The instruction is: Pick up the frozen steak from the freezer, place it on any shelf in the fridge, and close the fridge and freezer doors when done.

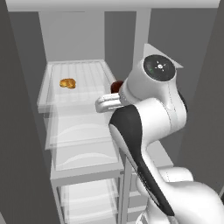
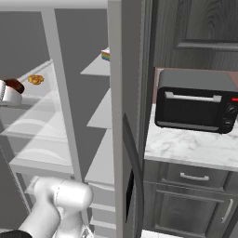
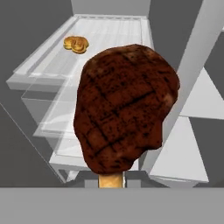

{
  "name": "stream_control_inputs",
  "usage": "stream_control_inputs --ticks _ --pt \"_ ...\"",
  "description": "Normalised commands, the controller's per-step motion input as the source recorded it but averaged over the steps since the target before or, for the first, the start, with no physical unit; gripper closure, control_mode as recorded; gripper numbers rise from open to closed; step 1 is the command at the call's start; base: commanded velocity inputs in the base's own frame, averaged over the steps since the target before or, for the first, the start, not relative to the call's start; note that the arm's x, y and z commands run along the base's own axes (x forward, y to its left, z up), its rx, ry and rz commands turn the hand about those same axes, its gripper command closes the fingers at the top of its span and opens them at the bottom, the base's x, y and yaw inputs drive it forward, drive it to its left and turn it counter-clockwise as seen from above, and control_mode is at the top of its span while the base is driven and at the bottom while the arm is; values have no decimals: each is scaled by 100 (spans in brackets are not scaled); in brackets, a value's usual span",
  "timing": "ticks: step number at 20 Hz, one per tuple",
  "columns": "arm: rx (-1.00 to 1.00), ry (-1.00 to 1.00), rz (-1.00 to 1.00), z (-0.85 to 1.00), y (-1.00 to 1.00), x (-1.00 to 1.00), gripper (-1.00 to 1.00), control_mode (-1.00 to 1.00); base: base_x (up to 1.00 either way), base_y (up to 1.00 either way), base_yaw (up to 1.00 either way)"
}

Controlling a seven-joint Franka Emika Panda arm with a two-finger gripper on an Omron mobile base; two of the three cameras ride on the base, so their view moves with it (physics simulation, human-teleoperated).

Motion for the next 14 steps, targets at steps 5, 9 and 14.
stream_control_inputs --ticks 5,9,14 --pt "-3 2 0 -20 4 83 100 -100 0 0 0" --pt "-7 6 -5 -3 32 79 100 -100 0 0 0" --pt "-2 9 -7 -4 32 82 100 -100 0 0 0"
